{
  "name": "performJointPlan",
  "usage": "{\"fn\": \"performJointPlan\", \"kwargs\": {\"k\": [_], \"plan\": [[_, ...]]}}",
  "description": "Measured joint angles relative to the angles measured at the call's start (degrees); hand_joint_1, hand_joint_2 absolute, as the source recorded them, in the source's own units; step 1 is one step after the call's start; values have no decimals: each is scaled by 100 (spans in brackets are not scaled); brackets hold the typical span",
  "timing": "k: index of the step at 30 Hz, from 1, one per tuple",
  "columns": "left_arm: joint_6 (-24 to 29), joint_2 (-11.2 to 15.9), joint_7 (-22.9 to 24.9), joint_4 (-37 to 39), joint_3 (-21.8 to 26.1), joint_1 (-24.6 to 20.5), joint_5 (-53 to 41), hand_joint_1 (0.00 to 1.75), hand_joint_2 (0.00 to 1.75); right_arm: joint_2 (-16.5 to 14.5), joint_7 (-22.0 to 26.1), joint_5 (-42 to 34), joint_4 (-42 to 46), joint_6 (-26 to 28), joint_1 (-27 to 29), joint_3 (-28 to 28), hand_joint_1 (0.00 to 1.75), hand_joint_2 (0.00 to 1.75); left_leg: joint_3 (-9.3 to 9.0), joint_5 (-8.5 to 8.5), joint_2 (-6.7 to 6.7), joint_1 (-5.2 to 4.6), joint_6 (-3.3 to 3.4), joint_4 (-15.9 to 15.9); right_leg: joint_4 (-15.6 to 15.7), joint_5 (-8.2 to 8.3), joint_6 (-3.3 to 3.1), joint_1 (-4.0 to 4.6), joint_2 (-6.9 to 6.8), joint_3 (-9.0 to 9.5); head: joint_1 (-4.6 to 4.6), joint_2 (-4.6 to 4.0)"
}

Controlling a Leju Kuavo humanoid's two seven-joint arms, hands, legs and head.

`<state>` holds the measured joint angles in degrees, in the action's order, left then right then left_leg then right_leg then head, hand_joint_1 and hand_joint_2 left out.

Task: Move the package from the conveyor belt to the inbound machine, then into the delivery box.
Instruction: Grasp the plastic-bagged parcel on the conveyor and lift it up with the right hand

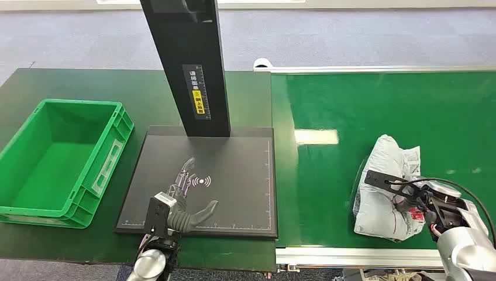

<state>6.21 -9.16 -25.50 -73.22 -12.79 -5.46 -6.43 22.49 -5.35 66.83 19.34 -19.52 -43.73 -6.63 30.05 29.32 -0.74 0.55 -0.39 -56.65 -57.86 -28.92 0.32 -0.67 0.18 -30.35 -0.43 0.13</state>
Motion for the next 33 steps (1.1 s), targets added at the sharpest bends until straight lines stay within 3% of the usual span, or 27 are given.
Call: {"fn": "performJointPlan", "kwargs": {"k": [15,23,29,33], "plan": [[-2,9,7,-5,11,17,-2,0,175,-88,460,-145,-26,200,49,-49,175,175,-12,0,0,0,0,0,0,0,0,1,-1,18,0,0],[3,41,65,-232,35,190,-15,0,175,-315,859,-346,82,1654,190,-113,175,175,-6,0,0,0,0,1,-1,0,0,2,-1,12,-1,0],[365,55,-75,-489,98,308,-65,0,175,-555,2025,-1142,889,3459,442,13,175,175,4,-1,-2,1,0,1,-3,0,0,3,0,2,-1,-1],[615,55,-224,-575,140,334,28,0,175,-731,2601,-1868,2106,4131,803,71,175,175,10,-1,-7,2,-1,1,-3,-1,-1,4,-2,-4,-2,0]]}}
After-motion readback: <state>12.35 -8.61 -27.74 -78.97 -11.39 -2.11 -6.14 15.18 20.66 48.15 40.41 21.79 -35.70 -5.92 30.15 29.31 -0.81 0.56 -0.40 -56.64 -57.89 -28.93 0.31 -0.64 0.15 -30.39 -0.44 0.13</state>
